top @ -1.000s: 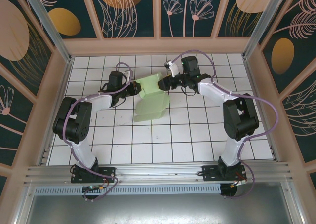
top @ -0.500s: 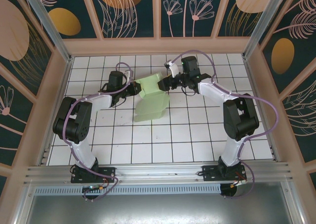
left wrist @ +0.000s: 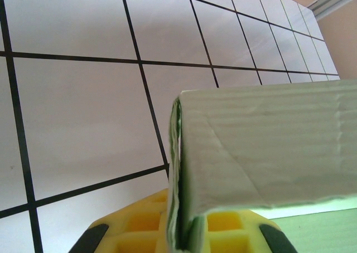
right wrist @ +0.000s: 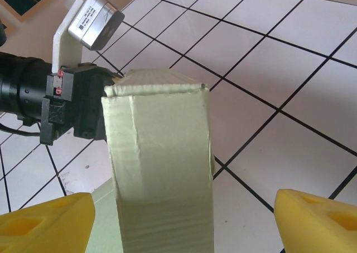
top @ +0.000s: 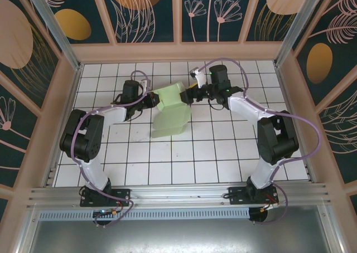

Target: Fold the paper box

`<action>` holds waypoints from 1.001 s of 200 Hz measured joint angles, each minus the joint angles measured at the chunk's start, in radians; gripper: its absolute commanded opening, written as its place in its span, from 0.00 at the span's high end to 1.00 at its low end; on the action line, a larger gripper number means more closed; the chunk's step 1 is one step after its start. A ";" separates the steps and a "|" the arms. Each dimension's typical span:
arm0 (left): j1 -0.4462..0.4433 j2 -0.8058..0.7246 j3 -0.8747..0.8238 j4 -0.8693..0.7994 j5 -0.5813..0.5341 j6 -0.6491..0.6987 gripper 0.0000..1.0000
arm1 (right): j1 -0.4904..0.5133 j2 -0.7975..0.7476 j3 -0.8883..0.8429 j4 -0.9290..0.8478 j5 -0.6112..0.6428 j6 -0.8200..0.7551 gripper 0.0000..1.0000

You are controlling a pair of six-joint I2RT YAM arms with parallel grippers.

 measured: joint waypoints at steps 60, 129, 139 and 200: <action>0.000 0.000 0.000 0.000 0.000 0.000 1.00 | 0.000 0.000 0.002 0.005 -0.010 0.009 0.30; 0.000 0.000 0.000 -0.001 0.003 0.000 1.00 | 0.001 0.029 0.029 0.004 -0.016 0.019 0.41; 0.000 0.000 0.000 -0.001 0.003 0.001 1.00 | 0.001 0.029 0.029 0.004 -0.016 0.021 0.31; 0.000 0.000 0.002 -0.015 0.003 0.019 1.00 | 0.000 -0.015 -0.024 0.080 0.001 0.058 0.16</action>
